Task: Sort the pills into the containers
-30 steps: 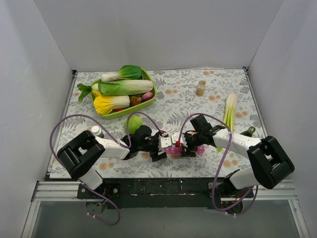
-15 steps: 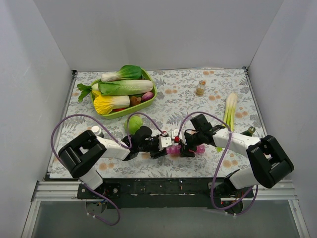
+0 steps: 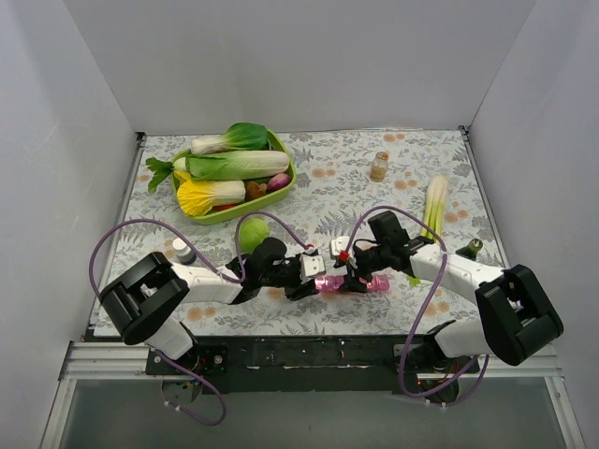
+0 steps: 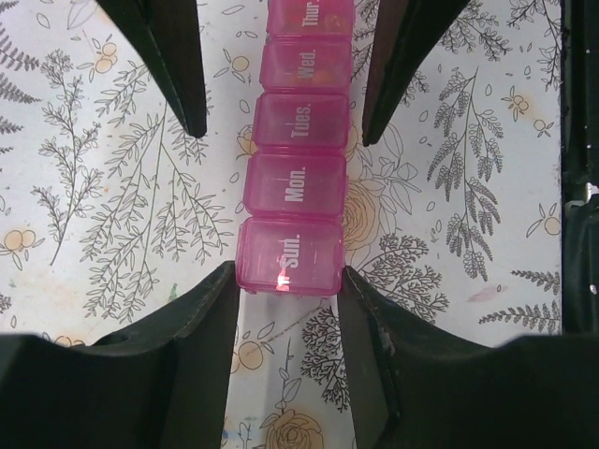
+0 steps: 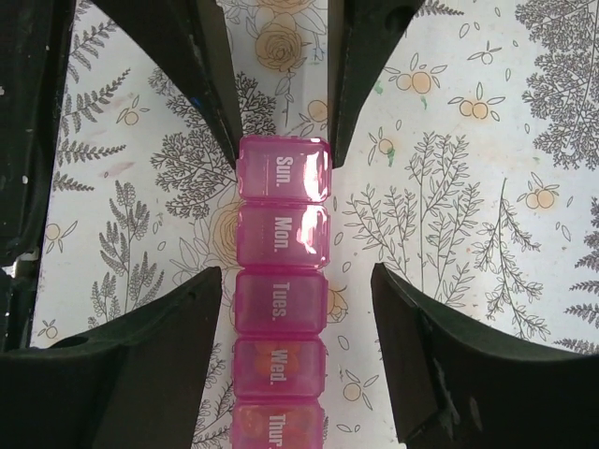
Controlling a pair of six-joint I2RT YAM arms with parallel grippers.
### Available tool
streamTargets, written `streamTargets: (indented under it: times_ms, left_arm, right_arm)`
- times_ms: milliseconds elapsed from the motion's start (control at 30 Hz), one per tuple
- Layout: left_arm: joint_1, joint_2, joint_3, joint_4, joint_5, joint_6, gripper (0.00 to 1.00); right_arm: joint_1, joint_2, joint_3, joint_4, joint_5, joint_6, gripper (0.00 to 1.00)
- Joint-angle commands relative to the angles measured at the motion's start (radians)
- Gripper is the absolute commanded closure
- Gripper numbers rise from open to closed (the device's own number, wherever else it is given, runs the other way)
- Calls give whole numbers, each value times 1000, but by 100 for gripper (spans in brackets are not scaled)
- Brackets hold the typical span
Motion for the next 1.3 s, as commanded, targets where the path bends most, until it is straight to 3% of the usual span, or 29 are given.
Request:
streamTargets:
  times_ms: [0,800,933,1167,1267]
  left_arm:
    - [-3,-34,34,-35,11,-40,82]
    - [-3,-69,24,-8,-6,-73,88]
    - [-3,-77,16,-9,-5,-70,88]
    - [-3,-62,30,-44,-12,-41,91]
    - [-3,-54,31,-66,-35,-11,93]
  right_arm:
    - [1,-30,-18,-16,-49,-37,29]
    - [36,14,-8,-69,64,-74,36]
    - [36,7,-3,-71,49,-73,44]
    - [35,25,26,-108,8,-67,72]
    - [30,37,43,-137,-24,-68,77]
